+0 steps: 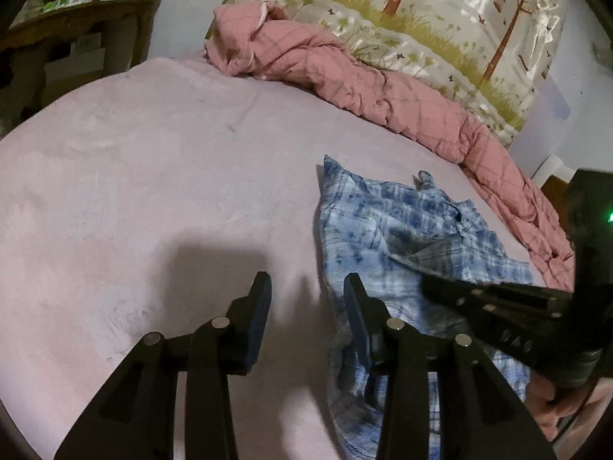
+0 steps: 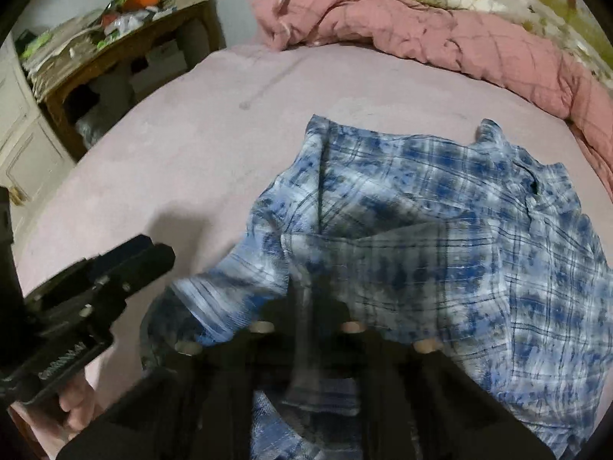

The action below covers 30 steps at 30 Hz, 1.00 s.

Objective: Fold large clothes

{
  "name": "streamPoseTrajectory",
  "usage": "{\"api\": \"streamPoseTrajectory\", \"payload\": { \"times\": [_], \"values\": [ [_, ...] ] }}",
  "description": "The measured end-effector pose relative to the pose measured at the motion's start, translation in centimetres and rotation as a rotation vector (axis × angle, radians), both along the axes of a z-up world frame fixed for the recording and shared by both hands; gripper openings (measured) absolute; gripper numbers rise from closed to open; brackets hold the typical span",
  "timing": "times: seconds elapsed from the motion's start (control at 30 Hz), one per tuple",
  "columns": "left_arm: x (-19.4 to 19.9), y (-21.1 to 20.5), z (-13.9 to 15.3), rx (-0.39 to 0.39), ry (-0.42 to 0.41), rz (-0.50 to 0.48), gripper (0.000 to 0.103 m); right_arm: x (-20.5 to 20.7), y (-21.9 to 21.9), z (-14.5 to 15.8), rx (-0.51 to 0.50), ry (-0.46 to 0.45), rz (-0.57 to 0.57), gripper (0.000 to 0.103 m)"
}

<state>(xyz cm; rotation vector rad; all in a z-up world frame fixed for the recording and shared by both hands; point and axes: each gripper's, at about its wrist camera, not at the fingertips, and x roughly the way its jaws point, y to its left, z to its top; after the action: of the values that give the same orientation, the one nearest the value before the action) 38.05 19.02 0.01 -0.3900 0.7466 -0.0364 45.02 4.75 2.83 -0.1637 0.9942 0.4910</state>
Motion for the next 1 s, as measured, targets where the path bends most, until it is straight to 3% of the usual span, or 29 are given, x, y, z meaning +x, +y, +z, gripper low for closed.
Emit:
{"api": "streamPoseTrajectory", "payload": {
  "times": [0.1, 0.23, 0.3, 0.33, 0.4, 0.53, 0.63, 0.8, 0.93, 1.0],
  "values": [
    [0.2, -1.0, -0.1, -0.008, -0.006, -0.043, 0.038, -0.4, -0.9, 1.3, 0.011, -0.052, -0.013, 0.005],
    [1.1, -2.9, -1.2, 0.039, 0.035, -0.076, 0.038, -0.8, -2.1, 3.0, 0.042, -0.056, 0.006, 0.005],
    [1.8, -3.5, -2.7, 0.057, 0.102, -0.079, 0.011, -0.6, -2.7, 3.4, 0.046, -0.052, -0.006, 0.005],
    [2.1, -3.6, -3.3, 0.066, 0.127, -0.079, 0.003, -0.4, -2.9, 3.5, 0.044, -0.05, -0.012, 0.005],
    [2.2, -3.6, -3.8, 0.09, 0.138, -0.067, 0.002, -0.2, -3.3, 3.5, 0.041, -0.047, -0.023, 0.005],
    [1.5, -3.2, -2.7, 0.074, 0.092, -0.07, 0.002, -0.1, -3.7, 2.9, 0.072, -0.032, 0.003, 0.005],
    [1.6, -2.9, -3.0, 0.065, 0.106, -0.064, 0.002, -0.7, -2.8, 2.9, 0.106, -0.028, 0.046, 0.007],
    [2.2, -2.1, -3.6, 0.055, 0.155, -0.025, 0.002, -0.7, -0.2, 2.1, 0.053, 0.006, 0.097, 0.012],
    [2.1, -1.7, -3.8, 0.129, 0.18, 0.037, 0.0, -1.1, 1.1, 0.8, -0.024, 0.018, 0.127, 0.022],
    [2.1, -1.3, -4.2, 0.1, 0.191, 0.036, 0.0, -1.3, 1.3, 0.3, -0.06, 0.015, 0.117, 0.022]
  ]
}}
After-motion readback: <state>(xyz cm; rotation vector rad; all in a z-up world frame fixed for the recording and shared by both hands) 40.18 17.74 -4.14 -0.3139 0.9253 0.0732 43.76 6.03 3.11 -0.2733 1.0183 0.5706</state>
